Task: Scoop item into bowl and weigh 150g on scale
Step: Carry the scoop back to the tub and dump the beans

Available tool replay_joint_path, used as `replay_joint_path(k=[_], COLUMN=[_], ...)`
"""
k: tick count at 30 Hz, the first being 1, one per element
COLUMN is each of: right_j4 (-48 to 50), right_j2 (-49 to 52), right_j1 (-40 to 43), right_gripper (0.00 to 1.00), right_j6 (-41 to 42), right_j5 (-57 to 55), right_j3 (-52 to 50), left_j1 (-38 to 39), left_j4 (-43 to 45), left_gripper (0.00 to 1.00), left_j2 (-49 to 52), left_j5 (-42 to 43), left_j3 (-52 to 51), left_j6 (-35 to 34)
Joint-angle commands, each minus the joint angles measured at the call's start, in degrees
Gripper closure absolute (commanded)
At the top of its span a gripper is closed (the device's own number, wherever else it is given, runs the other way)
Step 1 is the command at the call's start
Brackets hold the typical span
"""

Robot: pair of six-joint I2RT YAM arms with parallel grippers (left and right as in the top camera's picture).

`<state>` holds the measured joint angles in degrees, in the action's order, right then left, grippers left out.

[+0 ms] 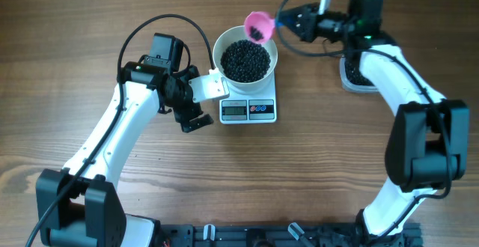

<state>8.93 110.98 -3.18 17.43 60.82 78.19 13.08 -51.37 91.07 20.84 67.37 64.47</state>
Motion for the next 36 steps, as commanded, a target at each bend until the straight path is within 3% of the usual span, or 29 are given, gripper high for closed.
replay_joint_path(k=[1, 6, 12, 19, 22, 25, 29, 36], right_j4=[4.4, 4.9, 3.4, -4.5, -10.5, -18.0, -31.3, -38.8], right_j2=[-1.9, -1.9, -1.9, -1.8, -1.8, -1.8, -1.8, -1.8], right_j1=[5.6, 13.7, 20.8, 27.4, 29.9, 31.6, 33.8, 34.2], right_gripper=[0.96, 0.96, 0.96, 0.96, 0.96, 0.96, 0.96, 0.96], right_j6=[12.8, 23.7, 25.0, 24.9, 22.7, 14.4, 7.1, 2.7], right_j5=[7.3, 14.2, 22.3, 19.8, 19.6, 18.9, 8.0, -1.1], right_j3=[1.0, 1.0, 1.0, 1.0, 1.0, 1.0, 1.0, 1.0], left_j1=[0.3, 0.3, 0.3, 0.3, 0.3, 0.3, 0.3, 0.3], left_j4=[0.0, 0.0, 0.0, 0.0, 0.0, 0.0, 0.0, 0.0], left_gripper=[0.00, 0.00, 0.00, 0.00, 0.00, 0.00, 0.00, 0.00], left_j2=[-0.2, -0.2, -0.2, -0.2, -0.2, -0.2, -0.2, -0.2], left_j5=[0.7, 0.7, 0.7, 0.7, 0.7, 0.7, 0.7, 0.7], left_j3=[0.5, 0.5, 0.5, 0.5, 0.5, 0.5, 0.5, 0.5], left_j6=[1.1, 1.1, 1.1, 1.1, 1.1, 1.1, 1.1, 1.1])
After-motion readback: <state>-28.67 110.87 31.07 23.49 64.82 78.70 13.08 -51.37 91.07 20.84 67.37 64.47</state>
